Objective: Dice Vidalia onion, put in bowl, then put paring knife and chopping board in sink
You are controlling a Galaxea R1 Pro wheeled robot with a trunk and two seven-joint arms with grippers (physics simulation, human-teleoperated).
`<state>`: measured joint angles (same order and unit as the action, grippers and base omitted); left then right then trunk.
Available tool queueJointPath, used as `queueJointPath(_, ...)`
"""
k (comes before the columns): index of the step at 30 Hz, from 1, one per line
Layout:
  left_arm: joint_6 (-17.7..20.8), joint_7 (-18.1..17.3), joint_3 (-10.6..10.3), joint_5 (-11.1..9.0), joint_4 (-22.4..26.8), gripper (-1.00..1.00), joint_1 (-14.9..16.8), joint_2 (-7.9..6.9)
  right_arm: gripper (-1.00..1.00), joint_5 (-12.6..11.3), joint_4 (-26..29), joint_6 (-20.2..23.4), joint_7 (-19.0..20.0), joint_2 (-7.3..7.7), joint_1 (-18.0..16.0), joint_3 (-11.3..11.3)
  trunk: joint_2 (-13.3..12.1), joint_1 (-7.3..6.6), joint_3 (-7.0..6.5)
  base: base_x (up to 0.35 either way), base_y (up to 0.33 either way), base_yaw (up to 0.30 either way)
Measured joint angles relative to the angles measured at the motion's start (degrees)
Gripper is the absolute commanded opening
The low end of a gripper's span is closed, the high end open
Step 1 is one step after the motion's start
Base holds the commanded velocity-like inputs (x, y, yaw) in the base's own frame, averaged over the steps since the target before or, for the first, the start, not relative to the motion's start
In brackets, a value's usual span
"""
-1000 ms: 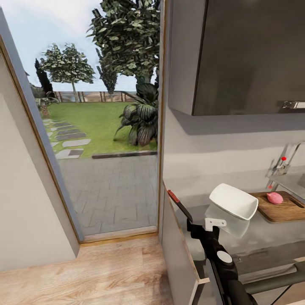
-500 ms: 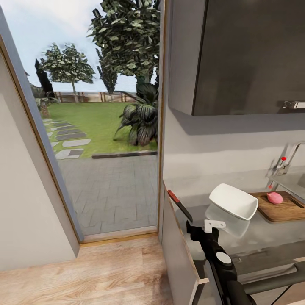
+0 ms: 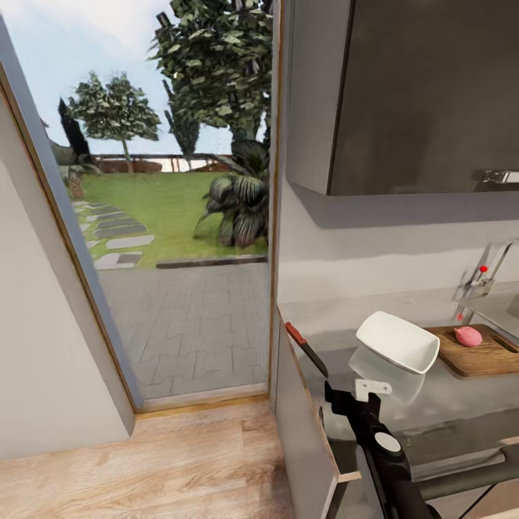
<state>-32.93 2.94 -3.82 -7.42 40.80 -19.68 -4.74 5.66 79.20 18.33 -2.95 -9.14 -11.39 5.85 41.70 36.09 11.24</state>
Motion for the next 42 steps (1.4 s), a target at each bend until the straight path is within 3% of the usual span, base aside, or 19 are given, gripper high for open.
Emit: queueJointPath(42,0.07,-0.02,0.00,0.00,-0.08,1.00,0.00,0.00,1.00,0.00,-1.16,-0.08,-0.05,0.14,0.00,0.34,0.01,-0.01,3.58,0.069,0.025,0.000)
